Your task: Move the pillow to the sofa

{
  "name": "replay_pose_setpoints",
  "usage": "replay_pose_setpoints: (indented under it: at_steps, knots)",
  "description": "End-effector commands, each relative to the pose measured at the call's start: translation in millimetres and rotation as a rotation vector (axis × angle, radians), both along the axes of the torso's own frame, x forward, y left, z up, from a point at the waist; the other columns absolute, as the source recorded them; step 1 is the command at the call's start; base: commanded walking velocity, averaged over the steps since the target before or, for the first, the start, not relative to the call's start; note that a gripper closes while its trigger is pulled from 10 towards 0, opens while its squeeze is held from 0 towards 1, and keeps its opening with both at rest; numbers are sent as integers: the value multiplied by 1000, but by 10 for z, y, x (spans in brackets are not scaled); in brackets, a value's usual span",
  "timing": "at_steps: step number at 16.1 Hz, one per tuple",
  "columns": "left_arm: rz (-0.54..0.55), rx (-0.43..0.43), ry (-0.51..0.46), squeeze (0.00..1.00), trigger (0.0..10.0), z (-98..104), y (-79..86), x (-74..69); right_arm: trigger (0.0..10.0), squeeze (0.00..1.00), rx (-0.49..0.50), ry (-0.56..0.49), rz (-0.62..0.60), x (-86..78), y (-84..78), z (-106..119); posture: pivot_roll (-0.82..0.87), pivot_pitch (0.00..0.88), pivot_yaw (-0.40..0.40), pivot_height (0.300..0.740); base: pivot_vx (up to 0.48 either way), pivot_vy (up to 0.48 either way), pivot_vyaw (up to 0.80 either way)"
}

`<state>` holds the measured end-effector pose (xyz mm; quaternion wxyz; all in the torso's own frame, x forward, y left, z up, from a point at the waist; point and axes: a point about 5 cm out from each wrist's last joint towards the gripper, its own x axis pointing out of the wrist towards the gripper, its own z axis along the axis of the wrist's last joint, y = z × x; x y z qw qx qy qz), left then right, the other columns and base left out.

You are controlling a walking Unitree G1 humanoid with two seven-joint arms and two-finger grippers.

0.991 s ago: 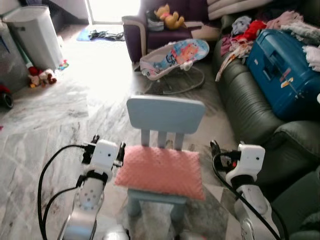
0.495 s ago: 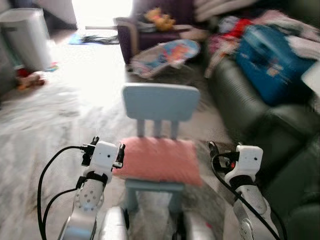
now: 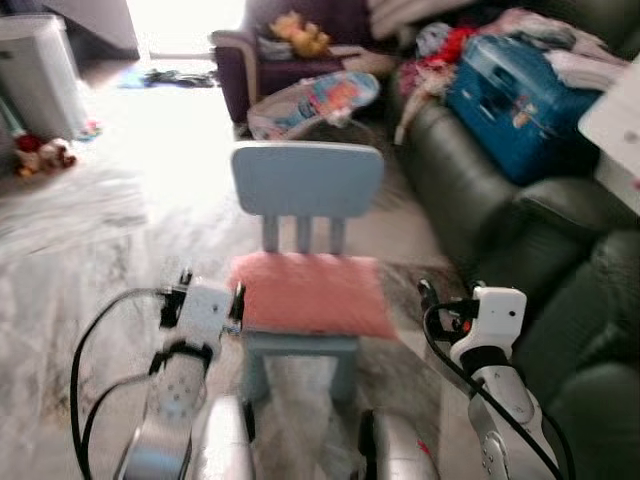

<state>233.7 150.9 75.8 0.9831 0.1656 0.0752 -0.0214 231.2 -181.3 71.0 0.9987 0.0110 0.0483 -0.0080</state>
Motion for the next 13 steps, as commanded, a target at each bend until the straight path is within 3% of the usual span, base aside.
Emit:
replay_pose_setpoints:
  at_steps: [1,3,10,13]
  knots:
    - [14,18,2,0,10000,7,24,3,10000,0,-5,-1,-4,19,-14,13,-6,0,-32,651,0,0,0]
    - [23,20,-11,0,10000,46,54,31,10000,0,-3,-8,12,23,10,25,-8,0,-29,651,0,0,0]
    - [25,17,1,0,10000,34,39,18,10000,0,-5,-14,33,37,14,40,-7,0,-31,651,277,0,0]
    - [26,11,4,0,10000,32,37,18,10000,0,-4,-14,38,40,11,39,-6,0,-34,651,306,289,0]
